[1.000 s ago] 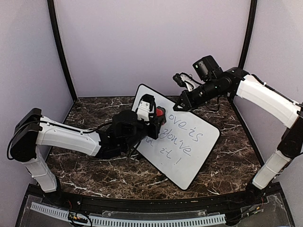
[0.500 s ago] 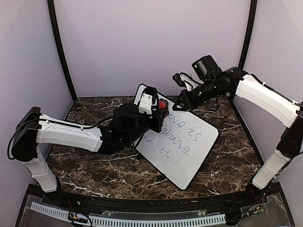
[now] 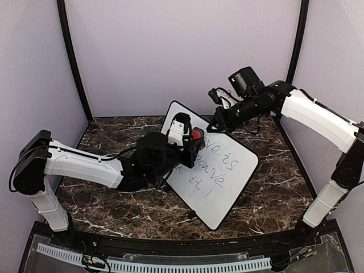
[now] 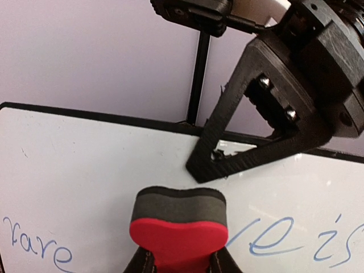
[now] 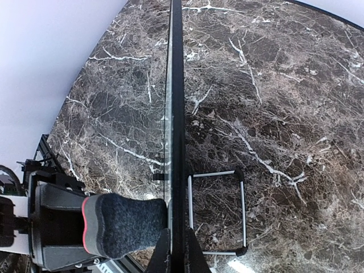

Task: Erase the whiteboard
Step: Erase the whiteboard from the whiteboard stand.

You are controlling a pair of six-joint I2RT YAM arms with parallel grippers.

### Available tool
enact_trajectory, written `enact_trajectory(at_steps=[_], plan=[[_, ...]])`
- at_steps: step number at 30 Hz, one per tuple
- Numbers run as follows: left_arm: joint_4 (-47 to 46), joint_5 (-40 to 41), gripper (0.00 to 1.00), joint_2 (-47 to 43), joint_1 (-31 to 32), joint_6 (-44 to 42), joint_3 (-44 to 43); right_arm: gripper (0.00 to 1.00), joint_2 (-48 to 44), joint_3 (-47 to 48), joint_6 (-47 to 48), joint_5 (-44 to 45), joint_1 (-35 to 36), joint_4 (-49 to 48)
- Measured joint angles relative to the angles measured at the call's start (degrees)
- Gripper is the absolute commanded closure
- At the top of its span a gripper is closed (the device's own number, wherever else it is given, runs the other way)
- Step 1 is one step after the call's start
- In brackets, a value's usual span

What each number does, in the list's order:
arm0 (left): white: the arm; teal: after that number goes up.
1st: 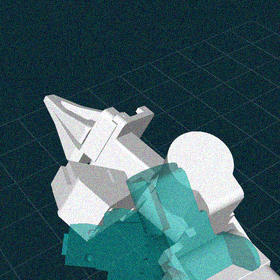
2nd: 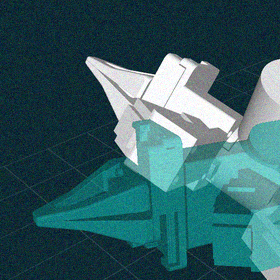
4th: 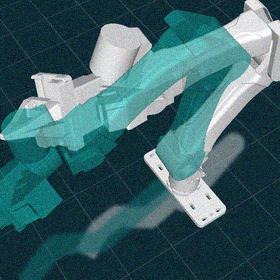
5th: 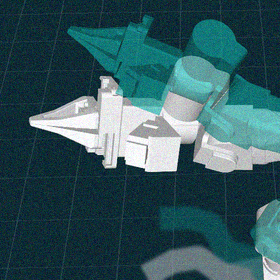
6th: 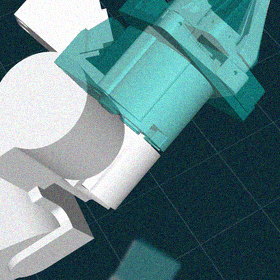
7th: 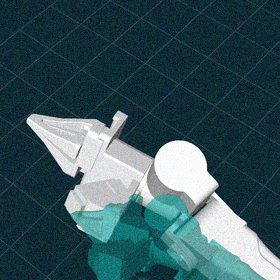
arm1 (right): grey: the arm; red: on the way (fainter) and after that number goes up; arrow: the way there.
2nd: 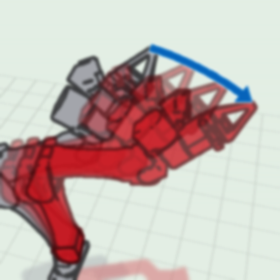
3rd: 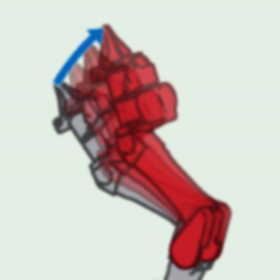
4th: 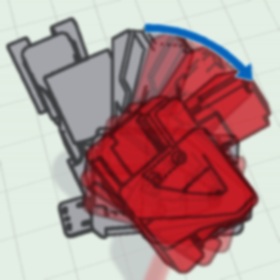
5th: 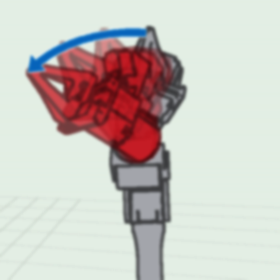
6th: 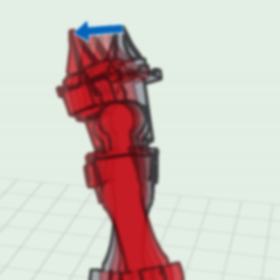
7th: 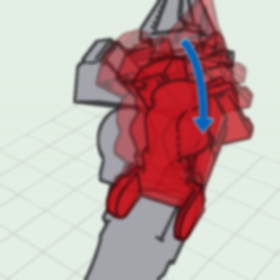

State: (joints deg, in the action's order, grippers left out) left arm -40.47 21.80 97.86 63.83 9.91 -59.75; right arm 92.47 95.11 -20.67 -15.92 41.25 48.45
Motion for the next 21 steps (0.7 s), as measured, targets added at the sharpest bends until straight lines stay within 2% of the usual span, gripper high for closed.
enact_trajectory(at_steps=[9, 16, 21], plan=[[-1.9, 0.8, 0.95, -0.4, 1.8, 1.9, 5.8, 1.00, -2.0, -4.2, -0.9, 0.4, -0.1, -4.4], [-0.5, 1.8, 0.95, -0.4, 1.8, -0.3, 4.2, 1.00, -5.7, -9.8, -1.1, 0.7, 0.0, -9.4], [0.8, 1.6, 0.95, -0.4, -0.6, -1.2, 0.1, 1.00, -6.4, -10.5, -1.6, 1.1, 0.0, -9.7]])
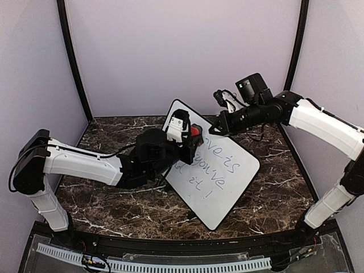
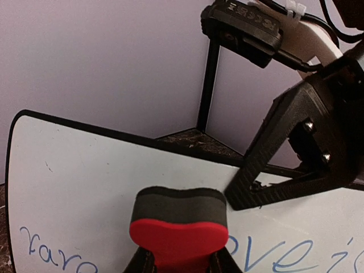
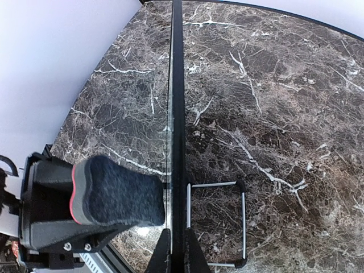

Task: Erase the whiteboard
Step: Erase the whiteboard from the whiteboard stand.

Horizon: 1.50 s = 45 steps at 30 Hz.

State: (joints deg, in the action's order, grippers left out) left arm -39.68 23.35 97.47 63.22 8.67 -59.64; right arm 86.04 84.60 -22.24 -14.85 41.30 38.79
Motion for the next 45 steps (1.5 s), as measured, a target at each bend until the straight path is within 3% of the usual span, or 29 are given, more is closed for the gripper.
enact_trajectory(at_steps=[5, 18, 31, 45], plan=[[0.2, -0.9, 0.95, 0.0, -1.8, 0.0, -2.1, 1.00, 0.0, 0.0, -0.2, 0.2, 0.0, 0.0], [0.5, -2.2, 0.95, 0.6, 0.7, 2.4, 1.1, 1.00, 0.0, 0.0, -0.9, 0.6, 0.1, 0.4], [-1.9, -1.7, 0.95, 3.3, -0.4, -2.2, -6.2, 1.00, 0.0, 0.0, -1.8, 0.9, 0.0, 0.4], [-7.8, -3.7, 0.96, 3.3, 1.4, 1.9, 0.9, 1.00, 0.3, 0.2, -2.1, 1.1, -0.2, 0.7]])
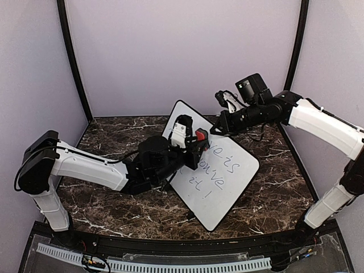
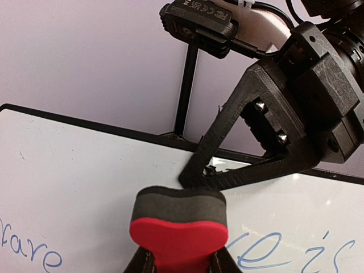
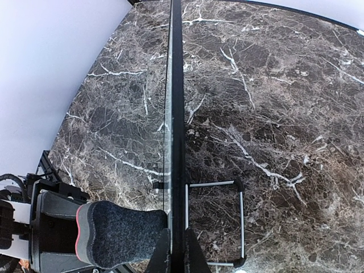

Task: Erase the whiteboard
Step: Erase the whiteboard from the whiteboard stand.

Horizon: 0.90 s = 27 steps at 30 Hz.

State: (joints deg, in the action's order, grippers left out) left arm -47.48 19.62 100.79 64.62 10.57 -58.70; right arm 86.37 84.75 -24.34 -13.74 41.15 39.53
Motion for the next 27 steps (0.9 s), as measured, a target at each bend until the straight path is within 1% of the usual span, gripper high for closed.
enact_trajectory(at_steps=[6, 12, 16, 21, 27], plan=[[0.7, -0.4, 0.95, 0.0, -1.2, 0.4, -0.5, 1.00, 0.1, 0.0, 0.0, 0.0, -0.1, -0.1], [2.5, -2.1, 0.95, 0.0, -5.5, 0.6, -3.1, 1.00, 0.3, 0.0, -0.2, -0.3, -0.3, -0.5], [3.0, -3.2, 0.95, 0.0, -7.2, 1.2, -3.4, 1.00, 0.5, 0.2, -0.2, -0.4, -0.3, -0.5], [2.2, -4.1, 0.95, 0.0, -6.7, 2.8, -2.4, 1.00, 0.9, 0.6, -0.2, -0.3, -0.3, -0.2], [0.5, -4.0, 0.95, 0.0, -2.6, 2.6, -1.0, 1.00, 1.2, 1.0, -0.4, -0.3, -0.3, 0.0]])
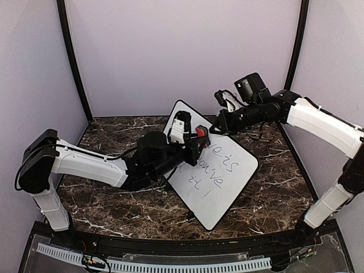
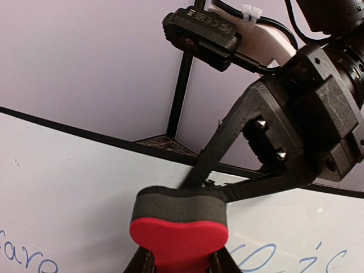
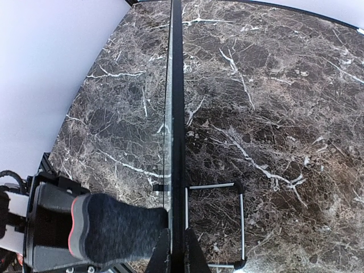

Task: Erase the whiteboard
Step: Erase the whiteboard from the whiteboard stand.

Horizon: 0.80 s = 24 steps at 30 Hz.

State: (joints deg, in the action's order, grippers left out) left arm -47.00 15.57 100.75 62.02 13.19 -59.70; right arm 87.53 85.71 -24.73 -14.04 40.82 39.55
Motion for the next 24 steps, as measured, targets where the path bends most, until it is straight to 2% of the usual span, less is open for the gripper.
enact_trajectory(at_steps=[5, 24], plan=[[-0.5, -0.2, 0.95, 0.0, 1.5, -0.6, 0.0, 1.00, 0.2, 0.3, 0.3, -0.2, 0.0, 0.1], [2.0, 2.6, 0.96, 0.5, 0.5, -4.4, -4.1, 1.00, 0.7, 0.7, 0.9, -0.5, 0.0, -0.3]])
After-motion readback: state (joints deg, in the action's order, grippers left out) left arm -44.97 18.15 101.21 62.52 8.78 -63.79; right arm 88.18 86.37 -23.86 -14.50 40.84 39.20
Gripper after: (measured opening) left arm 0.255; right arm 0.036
